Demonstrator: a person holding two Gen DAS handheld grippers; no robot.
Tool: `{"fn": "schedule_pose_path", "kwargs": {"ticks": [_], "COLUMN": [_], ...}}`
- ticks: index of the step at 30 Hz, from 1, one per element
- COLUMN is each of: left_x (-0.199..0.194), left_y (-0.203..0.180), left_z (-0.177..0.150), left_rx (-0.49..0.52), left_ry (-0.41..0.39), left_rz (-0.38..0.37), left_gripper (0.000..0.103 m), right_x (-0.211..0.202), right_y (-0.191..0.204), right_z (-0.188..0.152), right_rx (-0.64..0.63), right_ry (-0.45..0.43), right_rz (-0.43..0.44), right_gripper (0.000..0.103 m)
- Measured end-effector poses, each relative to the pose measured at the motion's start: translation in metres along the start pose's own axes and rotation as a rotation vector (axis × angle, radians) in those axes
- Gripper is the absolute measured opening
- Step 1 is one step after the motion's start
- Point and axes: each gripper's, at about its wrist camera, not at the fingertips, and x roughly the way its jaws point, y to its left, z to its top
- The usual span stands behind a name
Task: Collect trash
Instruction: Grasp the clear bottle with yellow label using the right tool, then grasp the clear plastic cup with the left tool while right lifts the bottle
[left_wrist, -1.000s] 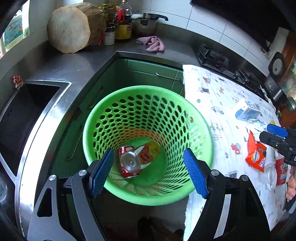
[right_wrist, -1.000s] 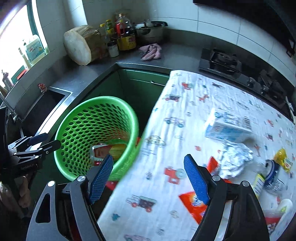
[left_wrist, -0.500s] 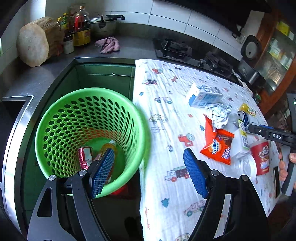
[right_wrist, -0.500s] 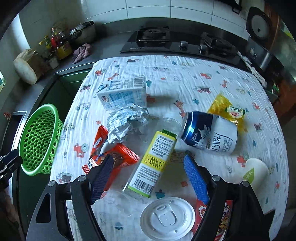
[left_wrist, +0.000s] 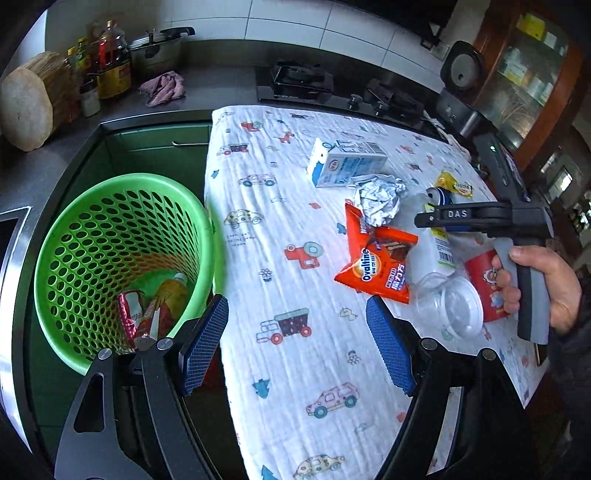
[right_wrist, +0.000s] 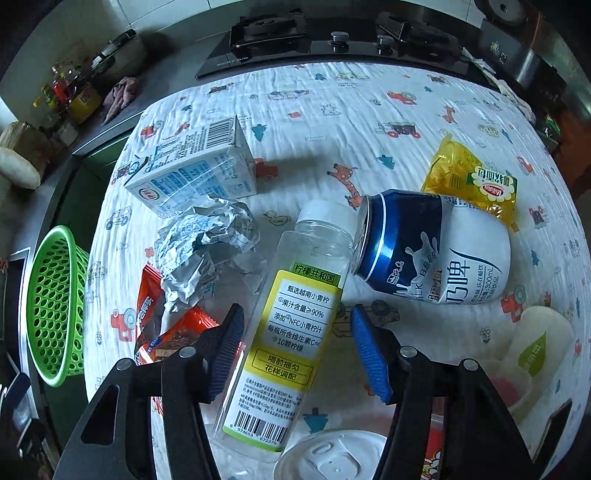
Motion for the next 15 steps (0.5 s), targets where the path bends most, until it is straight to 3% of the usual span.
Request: {"fn": "schedule_pose_path", "kwargs": {"ticks": [6, 15], "left_x": [0.007, 0.040], "left_y": [-0.026, -0.074], "left_z": [-0.002, -0.008], "left_rx": [0.053, 0.129], "left_ry": [0.024, 0.103], "left_rz": [-0.054, -0.130], "left_gripper": [0.076, 0.074], "right_x": [0.006, -0.023], "right_y": [-0.002, -0.013], "right_z": [0.002, -0.010], "right_rx": [0.021, 0.006], "right_ry": [0.008, -0.053], "right_rz": [0.009, 0.058], "right_gripper": [0.050, 0.046]}}
